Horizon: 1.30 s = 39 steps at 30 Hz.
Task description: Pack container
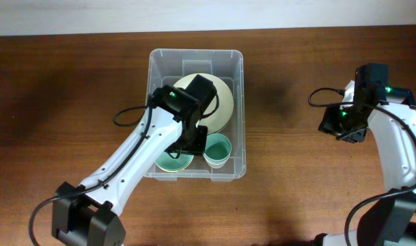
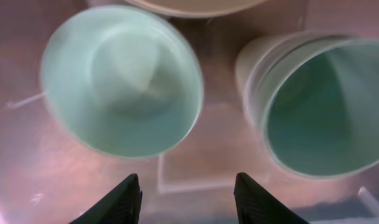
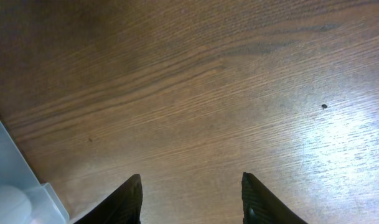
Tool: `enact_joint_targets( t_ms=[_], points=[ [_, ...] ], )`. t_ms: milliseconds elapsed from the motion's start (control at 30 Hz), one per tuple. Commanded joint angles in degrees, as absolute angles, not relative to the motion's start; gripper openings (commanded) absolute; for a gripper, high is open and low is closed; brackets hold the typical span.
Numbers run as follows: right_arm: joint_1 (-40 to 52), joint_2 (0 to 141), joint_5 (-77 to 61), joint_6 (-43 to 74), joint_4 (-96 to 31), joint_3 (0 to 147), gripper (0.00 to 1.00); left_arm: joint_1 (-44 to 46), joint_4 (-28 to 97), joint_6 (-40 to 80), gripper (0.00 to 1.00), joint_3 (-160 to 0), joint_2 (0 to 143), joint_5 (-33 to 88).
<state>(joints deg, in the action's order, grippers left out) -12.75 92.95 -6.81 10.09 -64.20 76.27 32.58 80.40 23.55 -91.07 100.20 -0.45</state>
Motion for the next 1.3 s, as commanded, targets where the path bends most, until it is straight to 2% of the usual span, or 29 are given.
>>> enact_joint_targets(
  t_ms=[0,67,133,167,200,233,467,667,867,1033,1267],
  points=[
    [-12.4,92.6,-7.1,9.5,-64.1,76.1,0.47,27.7,85.1,26.3,0.51,-100.2,96.0,-7.1],
    [-12.4,92.6,-7.1,9.4,-63.9,76.1,0.45,22.1,85.7,26.3,0.52,-103.3,91.7,-9.0],
    [-12.3,92.6,-7.1,9.4,-63.6,76.1,0.39,16.3,84.5,26.3,0.55,-103.4,88.5,-10.4],
    [-12.0,92.6,-7.2,9.4,-63.3,76.1,0.27,11.9,83.9,26.3,0.56,-103.4,87.2,-10.2],
    [-11.0,92.6,-7.6,9.4,-62.7,76.1,0.09,5.7,83.5,26.0,0.56,-103.4,86.7,-8.9],
    [-7.8,92.6,-7.5,8.3,-61.1,76.1,0.04,-0.7,82.9,23.4,0.52,-101.8,87.3,-3.0],
    [1.5,93.5,-7.0,7.4,-49.6,76.2,0.04,-4.2,78.4,22.2,0.46,-92.4,93.5,1.1],
    [7.0,96.6,-8.8,0.6,-37.5,76.2,0.04,-4.2,75.0,19.4,0.46,-89.0,100.7,7.8],
    [10.7,101.5,-9.1,0.4,-30.3,76.2,0.04,-3.8,75.4,19.2,0.46,-88.9,105.1,8.8],
    [12.8,107.3,-16.0,0.2,-23.9,76.2,0.04,-2.6,75.4,19.2,0.46,-88.9,105.7,9.3],
    [12.8,108.3,-16.3,0.1,-22.5,76.2,0.04,1.2,75.4,19.2,0.46,-88.9,105.8,9.3]
  ],
)
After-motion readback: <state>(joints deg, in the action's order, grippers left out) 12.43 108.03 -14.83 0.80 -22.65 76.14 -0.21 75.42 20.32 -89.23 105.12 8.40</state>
